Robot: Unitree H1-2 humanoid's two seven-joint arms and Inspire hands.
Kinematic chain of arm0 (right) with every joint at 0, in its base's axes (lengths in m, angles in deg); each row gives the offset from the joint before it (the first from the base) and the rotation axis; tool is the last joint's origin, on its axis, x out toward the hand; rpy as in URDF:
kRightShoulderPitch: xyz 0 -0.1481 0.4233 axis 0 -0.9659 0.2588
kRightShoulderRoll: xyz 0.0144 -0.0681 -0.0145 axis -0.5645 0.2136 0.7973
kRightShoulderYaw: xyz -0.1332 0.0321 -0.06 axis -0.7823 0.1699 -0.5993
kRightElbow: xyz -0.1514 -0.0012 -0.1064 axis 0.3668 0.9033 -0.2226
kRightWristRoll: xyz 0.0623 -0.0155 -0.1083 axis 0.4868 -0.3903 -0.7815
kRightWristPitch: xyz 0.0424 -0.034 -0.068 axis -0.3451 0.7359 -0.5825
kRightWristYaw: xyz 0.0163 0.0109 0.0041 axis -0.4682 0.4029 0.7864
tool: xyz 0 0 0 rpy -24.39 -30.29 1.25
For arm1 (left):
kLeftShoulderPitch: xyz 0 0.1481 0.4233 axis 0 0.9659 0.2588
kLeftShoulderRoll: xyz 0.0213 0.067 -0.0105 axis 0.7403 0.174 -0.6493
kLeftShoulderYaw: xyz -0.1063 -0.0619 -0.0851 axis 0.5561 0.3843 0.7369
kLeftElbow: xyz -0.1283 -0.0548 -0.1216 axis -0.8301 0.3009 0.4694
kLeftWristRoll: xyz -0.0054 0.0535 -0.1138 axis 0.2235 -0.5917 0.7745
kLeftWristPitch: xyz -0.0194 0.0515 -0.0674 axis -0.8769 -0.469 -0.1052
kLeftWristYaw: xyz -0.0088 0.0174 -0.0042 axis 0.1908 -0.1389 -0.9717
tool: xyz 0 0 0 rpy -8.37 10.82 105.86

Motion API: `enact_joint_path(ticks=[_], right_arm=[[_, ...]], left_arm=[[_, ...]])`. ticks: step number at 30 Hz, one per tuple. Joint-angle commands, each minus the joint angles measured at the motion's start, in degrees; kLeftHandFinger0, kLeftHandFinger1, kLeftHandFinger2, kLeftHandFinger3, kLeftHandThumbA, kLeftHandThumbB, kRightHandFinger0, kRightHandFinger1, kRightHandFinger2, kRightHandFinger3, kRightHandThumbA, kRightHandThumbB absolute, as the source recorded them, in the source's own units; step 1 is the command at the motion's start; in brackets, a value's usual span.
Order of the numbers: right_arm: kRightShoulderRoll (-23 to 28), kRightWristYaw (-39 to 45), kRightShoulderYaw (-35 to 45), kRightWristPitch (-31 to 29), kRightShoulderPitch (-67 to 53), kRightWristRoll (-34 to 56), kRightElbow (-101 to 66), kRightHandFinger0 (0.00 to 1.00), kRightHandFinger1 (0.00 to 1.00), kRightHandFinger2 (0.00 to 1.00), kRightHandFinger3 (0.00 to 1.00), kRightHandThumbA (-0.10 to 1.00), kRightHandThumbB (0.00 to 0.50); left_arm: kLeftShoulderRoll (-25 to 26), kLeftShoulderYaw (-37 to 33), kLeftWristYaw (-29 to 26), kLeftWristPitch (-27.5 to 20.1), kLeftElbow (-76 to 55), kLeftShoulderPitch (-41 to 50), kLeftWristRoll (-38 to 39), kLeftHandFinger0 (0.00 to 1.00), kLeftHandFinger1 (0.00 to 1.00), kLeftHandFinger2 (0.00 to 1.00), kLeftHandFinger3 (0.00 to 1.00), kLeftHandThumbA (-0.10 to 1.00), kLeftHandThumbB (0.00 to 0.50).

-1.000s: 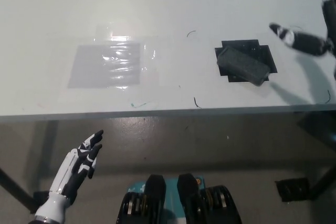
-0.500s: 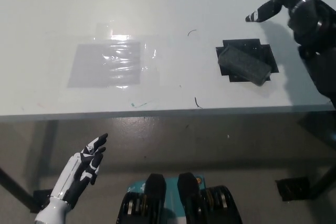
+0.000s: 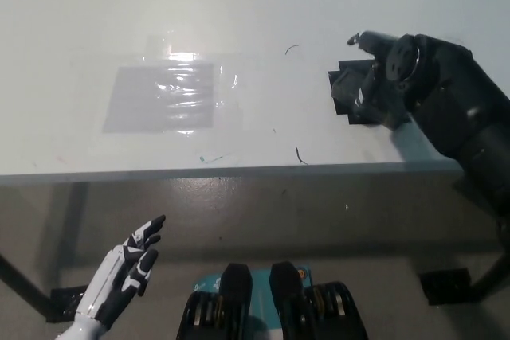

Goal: A whiteboard eraser is kept on the black marked spot on the table infront of the robot and the robot uses its right hand to swipe it back and forth on the table twice to clean it

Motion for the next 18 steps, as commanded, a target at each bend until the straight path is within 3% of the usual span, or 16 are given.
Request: enact_joint_path(ticks=[1,5,10,13,18], right_arm=[[0.3,3.2,-0.7,1.1,1.1,-2.1,-1.5,1.0,1.0,1.0,1.0,1.0,0.401],[0.0,3.9,-0.7,1.1,0.4,-2.2,-2.3,1.0,1.0,1.0,1.0,1.0,0.401],[-0.7,3.8,0.3,1.1,0.1,-3.7,0.1,1.0,1.0,1.0,1.0,1.0,0.393],[-0.9,3.4,-0.3,1.1,0.7,-5.5,3.4,1.0,1.0,1.0,1.0,1.0,0.426],[0.2,2.6,-2.0,1.1,0.5,-5.8,4.3,1.0,1.0,1.0,1.0,1.0,0.39]], left_arm=[[0.8,-0.4,0.5,-3.1,-1.1,0.9,-0.9,1.0,1.0,1.0,1.0,0.88,0.464],[0.6,-0.4,0.7,-2.4,-1.0,1.3,0.1,1.0,1.0,1.0,1.0,0.86,0.479],[0.8,-0.4,0.4,-4.1,-0.3,1.7,-0.6,1.0,1.0,1.0,1.0,0.87,0.463],[0.9,-0.3,0.4,-4.4,-0.2,1.9,-0.8,1.0,1.0,1.0,1.0,0.87,0.455],[0.9,-0.2,0.4,-3.7,-0.4,2.1,-0.6,1.0,1.0,1.0,1.0,0.87,0.47]])
